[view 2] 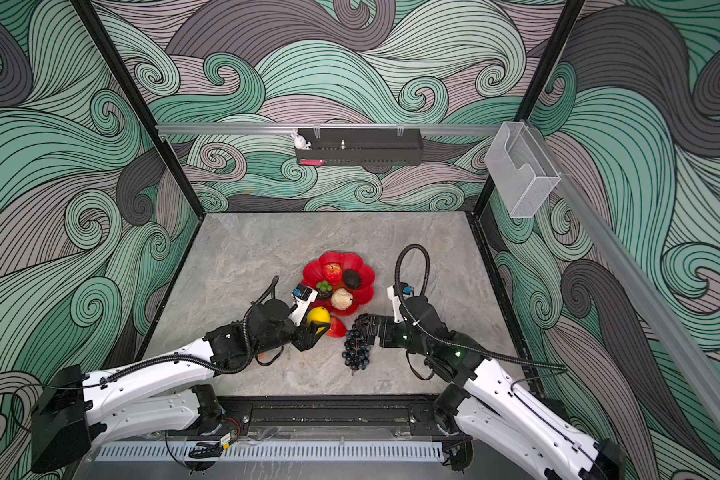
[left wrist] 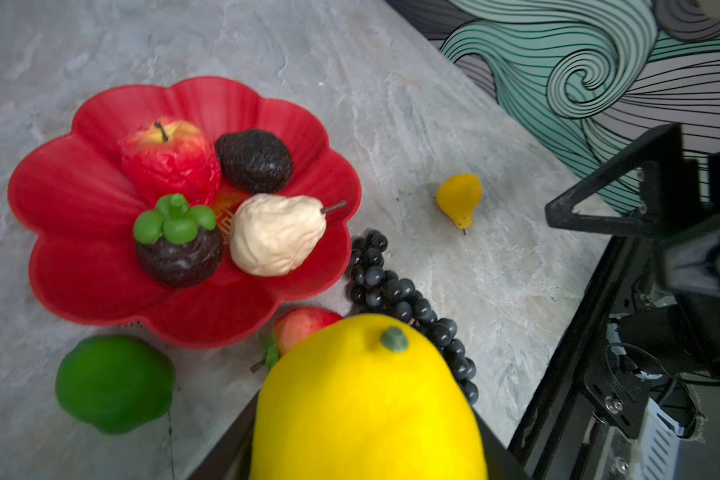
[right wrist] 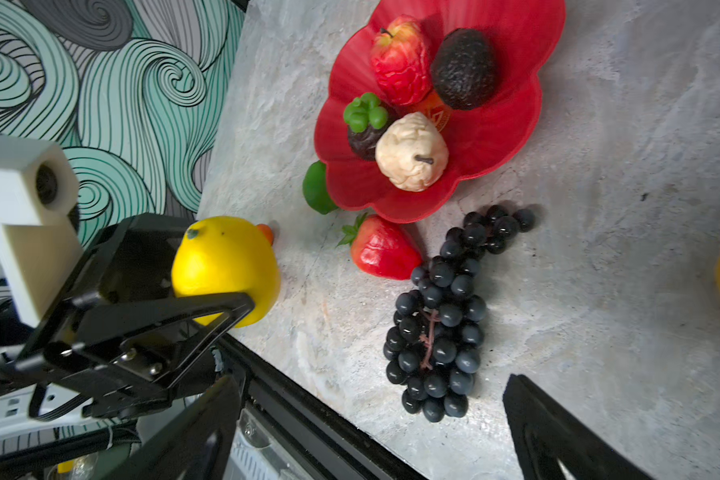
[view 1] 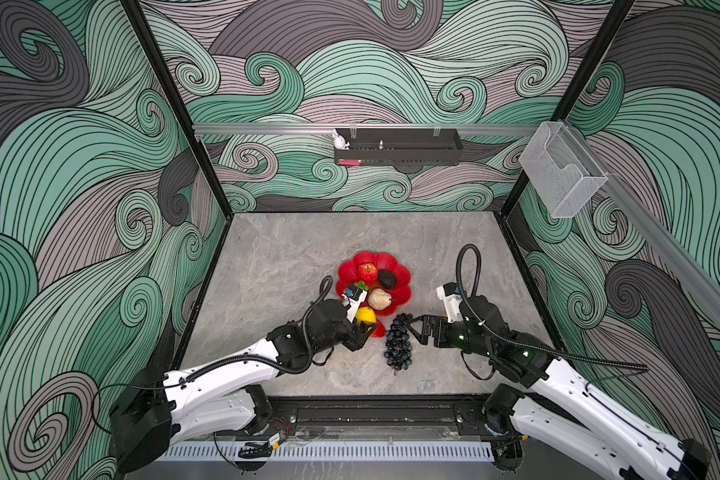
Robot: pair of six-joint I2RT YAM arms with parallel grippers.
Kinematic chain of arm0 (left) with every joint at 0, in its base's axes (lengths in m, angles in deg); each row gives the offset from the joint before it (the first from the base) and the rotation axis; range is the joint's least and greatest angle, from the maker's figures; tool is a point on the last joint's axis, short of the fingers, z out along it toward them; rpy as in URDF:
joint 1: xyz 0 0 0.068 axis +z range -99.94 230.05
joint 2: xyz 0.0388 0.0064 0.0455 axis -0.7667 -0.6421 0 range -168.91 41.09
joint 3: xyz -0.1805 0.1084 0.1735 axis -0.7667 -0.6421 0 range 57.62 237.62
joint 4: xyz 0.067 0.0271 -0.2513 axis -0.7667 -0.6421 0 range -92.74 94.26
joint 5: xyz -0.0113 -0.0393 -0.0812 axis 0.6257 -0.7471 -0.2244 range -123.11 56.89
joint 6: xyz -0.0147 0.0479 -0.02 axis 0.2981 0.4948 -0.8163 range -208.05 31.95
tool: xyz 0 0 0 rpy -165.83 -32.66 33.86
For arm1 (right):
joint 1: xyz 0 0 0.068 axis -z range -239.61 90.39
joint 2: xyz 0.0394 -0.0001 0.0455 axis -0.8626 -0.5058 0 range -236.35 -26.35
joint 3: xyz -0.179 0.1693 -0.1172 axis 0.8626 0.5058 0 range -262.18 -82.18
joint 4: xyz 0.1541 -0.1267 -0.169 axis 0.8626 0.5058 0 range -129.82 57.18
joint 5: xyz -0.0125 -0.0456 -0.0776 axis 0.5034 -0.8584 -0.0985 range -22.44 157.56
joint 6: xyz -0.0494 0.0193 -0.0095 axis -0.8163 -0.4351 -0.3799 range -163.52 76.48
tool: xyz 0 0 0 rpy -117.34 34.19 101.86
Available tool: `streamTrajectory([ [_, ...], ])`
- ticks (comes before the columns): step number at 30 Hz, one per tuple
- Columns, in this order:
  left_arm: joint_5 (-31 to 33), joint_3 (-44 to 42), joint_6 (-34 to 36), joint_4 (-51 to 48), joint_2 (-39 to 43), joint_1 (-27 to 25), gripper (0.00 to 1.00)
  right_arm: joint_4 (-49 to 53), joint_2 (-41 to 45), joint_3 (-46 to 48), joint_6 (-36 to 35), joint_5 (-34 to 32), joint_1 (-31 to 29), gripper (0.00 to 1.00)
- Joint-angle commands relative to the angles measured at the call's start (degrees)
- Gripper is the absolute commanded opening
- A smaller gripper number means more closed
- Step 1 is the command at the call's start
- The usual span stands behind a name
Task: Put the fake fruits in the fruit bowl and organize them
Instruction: 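Lift the lemon with the left gripper and bring it toward the right gripper, then hold the lemon with the left gripper while the right gripper closes on it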
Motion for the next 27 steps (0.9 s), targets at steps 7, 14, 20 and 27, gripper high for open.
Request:
streamTrajectory([
  [7,-6.64,-3.82,12.44,17.6,0.09,0.16,0.54,-4.84,-1.92,-3.91,3.68,-4.53,-6.63,0.99],
  [14,-5.95,-4.73,17.85,20.29,-2.0,0.21,0.54,-5.46,-5.25,-5.35,3.74,-5.39,-9.14,0.98],
  [20,-12.66,-5.38,19.21,20.44,-2.94,-0.01,0.54,-6.79,-9.16,-6.76,4.44,-4.96,-11.09,0.96],
  [27,-14.44,-5.52,20.22,20.37,-2.95,-0.8,0.54,-10.23,-12.87,-6.43,5.89,-4.69,-13.0,0.91],
])
